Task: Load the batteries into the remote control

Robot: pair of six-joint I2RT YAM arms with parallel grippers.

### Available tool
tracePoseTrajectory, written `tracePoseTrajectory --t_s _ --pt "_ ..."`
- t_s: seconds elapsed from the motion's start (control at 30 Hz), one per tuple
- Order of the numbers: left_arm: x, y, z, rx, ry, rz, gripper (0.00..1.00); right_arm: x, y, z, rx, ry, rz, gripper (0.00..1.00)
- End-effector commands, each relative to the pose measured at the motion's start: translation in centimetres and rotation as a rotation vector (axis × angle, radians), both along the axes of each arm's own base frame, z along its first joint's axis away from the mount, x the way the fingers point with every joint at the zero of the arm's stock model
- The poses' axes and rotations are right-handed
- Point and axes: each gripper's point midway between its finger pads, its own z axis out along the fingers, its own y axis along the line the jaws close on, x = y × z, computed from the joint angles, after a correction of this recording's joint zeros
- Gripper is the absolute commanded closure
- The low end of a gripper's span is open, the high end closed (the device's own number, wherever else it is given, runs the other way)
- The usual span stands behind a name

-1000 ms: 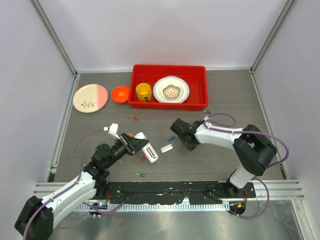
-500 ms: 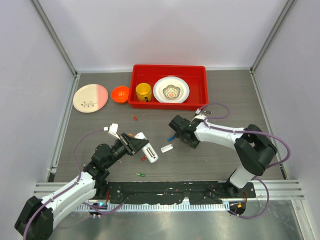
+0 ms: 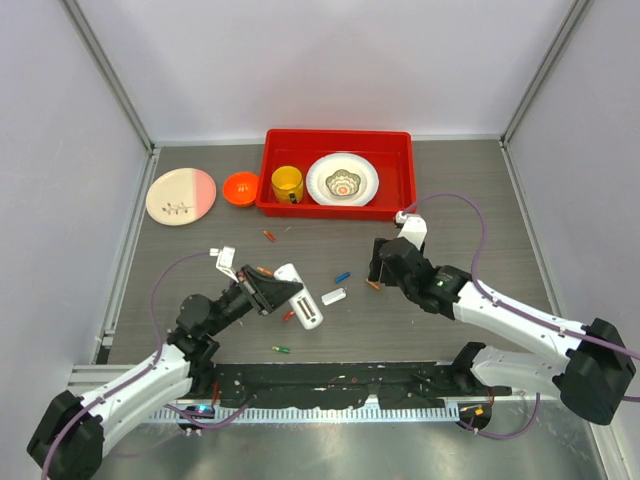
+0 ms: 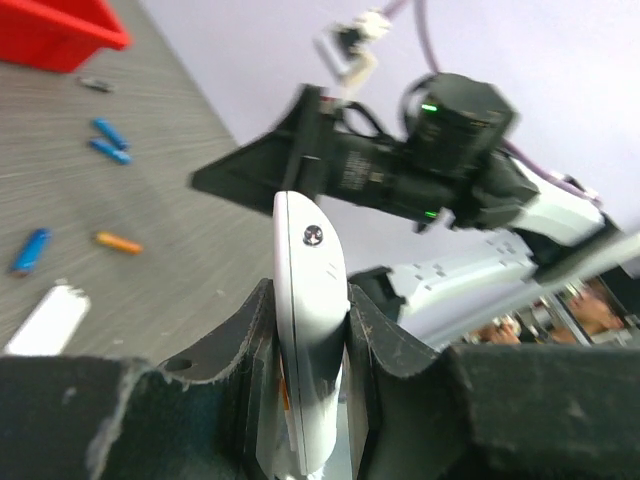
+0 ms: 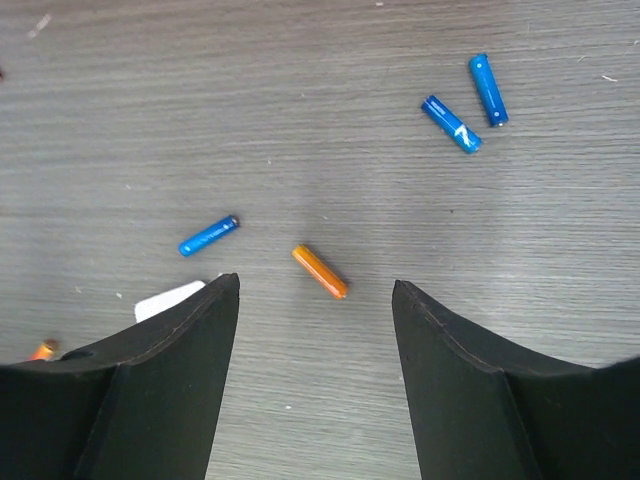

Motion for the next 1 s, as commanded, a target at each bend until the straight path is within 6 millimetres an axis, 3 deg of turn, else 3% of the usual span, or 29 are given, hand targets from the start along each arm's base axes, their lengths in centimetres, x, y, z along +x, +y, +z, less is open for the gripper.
tracePoseTrajectory --t_s 0.0,0.17,0.5,0.7,0.77,0.8,0.83,0.97 --pt "-3.5 -0.4 1.0 -0.069 -0.199 -0.082 1.0 0.0 0.0 0.4 -0.034 -0.066 0.093 0.33" --pt "-5.1 -1.1 1.2 -0.076 -0.278 -0.118 1.0 -0.4 -0.2 -0.3 -0.041 -0.066 0.115 0.34" --pt "-5.6 -1.2 1.3 -0.073 -0.322 -0.114 1.0 -0.3 -0.7 0.6 -0.058 -0.112 0.127 0.34" --pt "-3.8 -1.0 0.5 -0.06 -0.238 -0.037 1.0 -0.1 -1.1 -0.3 -0.102 -0.094 0.116 0.36" --pt "-1.7 -1.0 -2.1 0.011 -0.09 0.047 1.0 -0.4 -0.7 -0.8 -0.132 -0.046 0.151 0.37" --pt "-1.0 -1.2 -1.6 0.01 -0.037 0.065 1.0 -0.3 -0.4 -0.4 -0.136 -0.043 0.163 0.38" --pt "-0.5 -1.2 -4.1 0.097 0.04 0.081 1.0 -0.4 -0.1 -0.6 -0.141 -0.026 0.18 0.4" --pt "-0.4 -1.4 -4.4 0.11 0.105 0.078 1.0 -0.6 0.7 -2.1 -0.177 0.033 0.244 0.41"
